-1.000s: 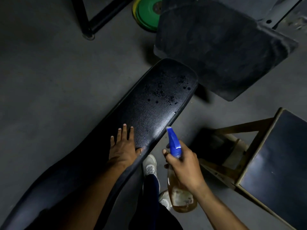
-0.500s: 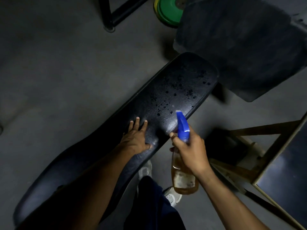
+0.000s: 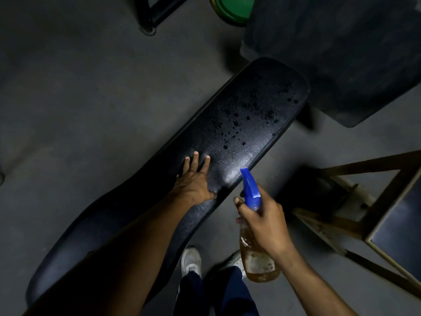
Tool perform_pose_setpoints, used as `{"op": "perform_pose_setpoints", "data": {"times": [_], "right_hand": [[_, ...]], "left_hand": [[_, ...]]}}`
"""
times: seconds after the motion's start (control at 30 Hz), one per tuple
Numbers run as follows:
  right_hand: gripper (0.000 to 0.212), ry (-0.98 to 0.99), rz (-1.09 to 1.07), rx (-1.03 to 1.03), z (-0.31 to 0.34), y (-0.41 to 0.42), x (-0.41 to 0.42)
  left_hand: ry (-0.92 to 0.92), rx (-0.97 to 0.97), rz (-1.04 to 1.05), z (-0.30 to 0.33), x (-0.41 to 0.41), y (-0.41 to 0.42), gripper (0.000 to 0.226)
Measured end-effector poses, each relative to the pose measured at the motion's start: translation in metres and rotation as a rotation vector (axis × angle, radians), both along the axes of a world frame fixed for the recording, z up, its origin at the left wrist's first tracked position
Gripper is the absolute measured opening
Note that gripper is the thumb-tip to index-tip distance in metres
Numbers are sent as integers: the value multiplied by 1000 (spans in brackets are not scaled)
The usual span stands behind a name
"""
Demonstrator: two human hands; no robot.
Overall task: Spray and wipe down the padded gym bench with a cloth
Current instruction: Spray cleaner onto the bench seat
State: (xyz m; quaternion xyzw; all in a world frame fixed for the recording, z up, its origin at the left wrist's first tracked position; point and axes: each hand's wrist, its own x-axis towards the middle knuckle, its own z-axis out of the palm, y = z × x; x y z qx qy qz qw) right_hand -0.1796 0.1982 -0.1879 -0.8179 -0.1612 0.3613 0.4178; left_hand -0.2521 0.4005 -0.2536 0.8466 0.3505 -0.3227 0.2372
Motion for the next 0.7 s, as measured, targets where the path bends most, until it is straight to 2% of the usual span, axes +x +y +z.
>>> {"op": "perform_pose_setpoints", "data": {"times": [0.17,0.27,0.4,0.53,0.7], "right_hand": [[17,7,-176,-5,4,-22,-7],[17,0,-201,-13,7,-32,-11],[20,11,-121,-26,14,-31,-29],[36,9,-24,-55,16,-17,-53],[18,-11,31,-16,18,7,-75]], "left_hand": [[-35,2,18,-3,-6,-5,124],[-62,10,11,-4,-13,-8,122],[-104,16,-19,-4,-32,-10,120],[-102,65,-5,-1,-56,-7,117],[-24,123,51,3,-84,8,118]]}}
